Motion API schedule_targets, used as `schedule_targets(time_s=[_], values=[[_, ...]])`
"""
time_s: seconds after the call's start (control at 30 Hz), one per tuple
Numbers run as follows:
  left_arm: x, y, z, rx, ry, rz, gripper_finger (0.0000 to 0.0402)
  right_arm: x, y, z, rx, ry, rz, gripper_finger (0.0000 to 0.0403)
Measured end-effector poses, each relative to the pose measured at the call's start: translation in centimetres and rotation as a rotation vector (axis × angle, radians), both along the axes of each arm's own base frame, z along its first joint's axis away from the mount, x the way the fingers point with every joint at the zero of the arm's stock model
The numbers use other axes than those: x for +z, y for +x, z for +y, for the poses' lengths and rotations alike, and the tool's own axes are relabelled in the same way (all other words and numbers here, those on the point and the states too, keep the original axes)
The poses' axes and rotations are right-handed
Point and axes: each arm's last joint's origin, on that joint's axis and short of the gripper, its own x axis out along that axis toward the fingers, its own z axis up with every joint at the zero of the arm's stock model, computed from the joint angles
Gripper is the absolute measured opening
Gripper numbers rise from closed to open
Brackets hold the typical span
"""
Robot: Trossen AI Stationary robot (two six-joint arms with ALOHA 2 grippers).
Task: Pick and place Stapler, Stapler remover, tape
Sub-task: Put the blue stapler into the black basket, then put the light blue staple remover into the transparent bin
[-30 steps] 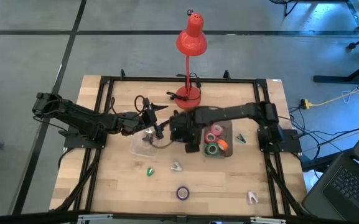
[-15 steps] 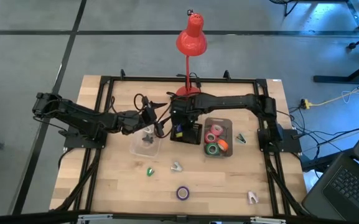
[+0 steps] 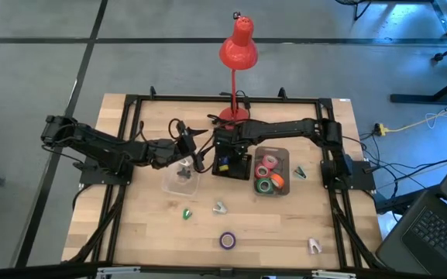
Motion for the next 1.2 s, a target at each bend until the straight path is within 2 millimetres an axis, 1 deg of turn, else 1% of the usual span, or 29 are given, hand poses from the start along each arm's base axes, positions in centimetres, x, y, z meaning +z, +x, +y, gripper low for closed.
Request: schedule_targets(time_s=[0.1, 0.13, 0.17, 0.3, 0.37, 0.47, 0.53, 0.63, 0.83, 0.93, 1.07, 1.13, 1.2], values=[[0.2, -0.1, 0.0, 0.016, 0.001, -0.011, 0.0269, 0.1, 0.1, 0.0, -0.001, -0.002, -0.008, 0.0061], [0.2, -0.1, 0.0, 0.020, 0.002, -0.012, 0.0269, 0.1, 0.1, 0.0, -0.003, -0.003, -0.014, 0.0072], [0.3, -0.2, 0.0, 0.023, 0.003, -0.011, 0.0269, 0.1, 0.2, 0.0, -0.016, -0.002, -0.021, 0.0090], [0.2, -0.3, 0.1, 0.034, -0.007, -0.008, 0.0269, 0.2, 0.3, -0.1, -0.053, 0.007, -0.030, 0.0189], [0.2, -0.3, 0.1, 0.041, -0.010, -0.010, 0.0269, 0.5, 0.4, -0.1, -0.078, 0.012, -0.030, 0.0231], [0.2, -0.3, 0.1, 0.048, -0.010, -0.012, 0.0269, 0.9, 0.5, -0.1, -0.112, 0.022, -0.032, 0.0273], [0.2, -0.3, 0.1, 0.052, -0.012, -0.013, 0.0269, 1.5, 0.4, 0.2, -0.121, 0.025, -0.036, 0.0287], [0.1, -0.3, 0.1, 0.059, -0.009, 0.002, 0.0269, 3.1, 0.1, 0.9, -0.109, 0.025, -0.071, 0.0289], [-0.1, -0.4, 0.1, 0.065, -0.003, 0.030, 0.0269, 7.4, -1.3, 3.4, -0.093, 0.040, -0.173, 0.0267], [-0.2, -0.4, 0.1, 0.065, -0.002, 0.037, 0.0269, 9.4, -2.8, 4.5, -0.109, 0.054, -0.170, 0.0258], [-0.4, -0.4, -0.3, 0.049, 0.006, 0.070, 0.0269, 11.2, -5.2, 5.9, -0.142, 0.060, -0.173, 0.0251], [-0.5, -0.5, -0.6, 0.038, 0.007, 0.072, 0.0269, 11.7, -6.5, 6.6, -0.161, 0.049, -0.203, 0.0249], [-0.4, -0.5, -0.9, 0.024, 0.007, 0.070, 0.0269, 11.9, -8.1, 7.3, -0.184, 0.028, -0.231, 0.0247]])
